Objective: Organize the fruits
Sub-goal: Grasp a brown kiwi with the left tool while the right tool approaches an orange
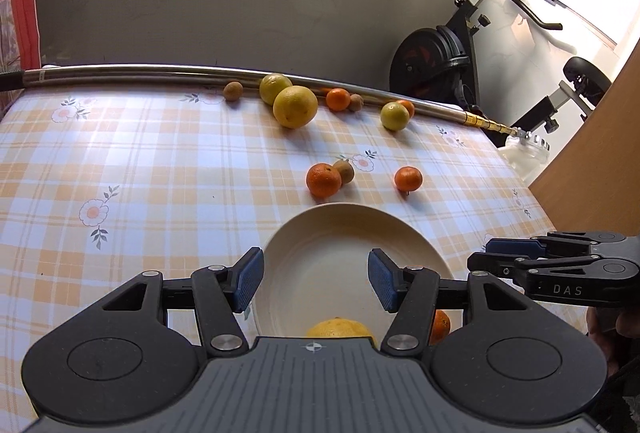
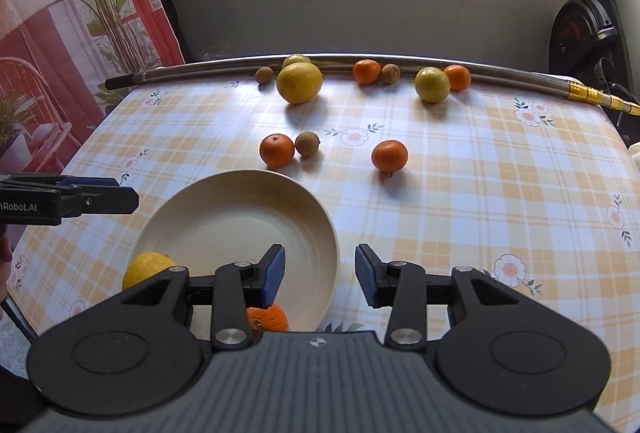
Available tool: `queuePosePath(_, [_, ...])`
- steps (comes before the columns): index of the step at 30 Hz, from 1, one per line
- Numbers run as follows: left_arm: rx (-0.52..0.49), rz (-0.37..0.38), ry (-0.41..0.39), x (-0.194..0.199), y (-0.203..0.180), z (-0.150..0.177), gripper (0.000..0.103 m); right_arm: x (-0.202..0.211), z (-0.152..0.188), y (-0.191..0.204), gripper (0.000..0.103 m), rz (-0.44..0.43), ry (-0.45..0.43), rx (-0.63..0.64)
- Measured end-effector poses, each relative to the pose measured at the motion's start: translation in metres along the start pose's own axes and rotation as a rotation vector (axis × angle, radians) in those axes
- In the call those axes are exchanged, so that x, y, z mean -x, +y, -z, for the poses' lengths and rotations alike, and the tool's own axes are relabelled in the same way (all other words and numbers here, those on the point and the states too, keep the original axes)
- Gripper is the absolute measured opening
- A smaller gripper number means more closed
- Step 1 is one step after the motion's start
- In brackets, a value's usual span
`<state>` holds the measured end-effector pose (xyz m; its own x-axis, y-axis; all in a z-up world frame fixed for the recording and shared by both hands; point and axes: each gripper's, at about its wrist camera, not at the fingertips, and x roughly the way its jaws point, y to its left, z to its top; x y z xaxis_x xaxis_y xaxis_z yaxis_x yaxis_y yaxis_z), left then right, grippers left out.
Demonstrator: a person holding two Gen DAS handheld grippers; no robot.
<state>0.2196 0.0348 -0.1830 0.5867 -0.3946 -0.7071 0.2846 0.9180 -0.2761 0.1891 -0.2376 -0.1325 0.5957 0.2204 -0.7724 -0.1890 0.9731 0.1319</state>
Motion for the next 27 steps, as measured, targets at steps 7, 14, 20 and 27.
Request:
queuePosePath(7, [0.018, -0.072, -0.073, 0.019, 0.017, -0.024, 0.060, 0.011, -0.014, -0.020, 0.042, 0.047, -0.048, -0.026])
queuePosePath(14, [0.077, -0.160, -0.154, 0.040, 0.039, -0.047, 0.060, 0.020, -0.027, -0.036, 0.042, 0.086, -0.106, -0.041])
queuePosePath(20, [0.114, -0.200, -0.206, 0.046, 0.046, -0.062, 0.060, 0.023, -0.038, -0.045, 0.042, 0.113, -0.138, -0.051])
queuePosePath(27, [0.122, -0.231, -0.212, 0.038, 0.047, -0.079, 0.060, 0.018, -0.049, -0.051, 0.042, 0.124, -0.151, -0.041])
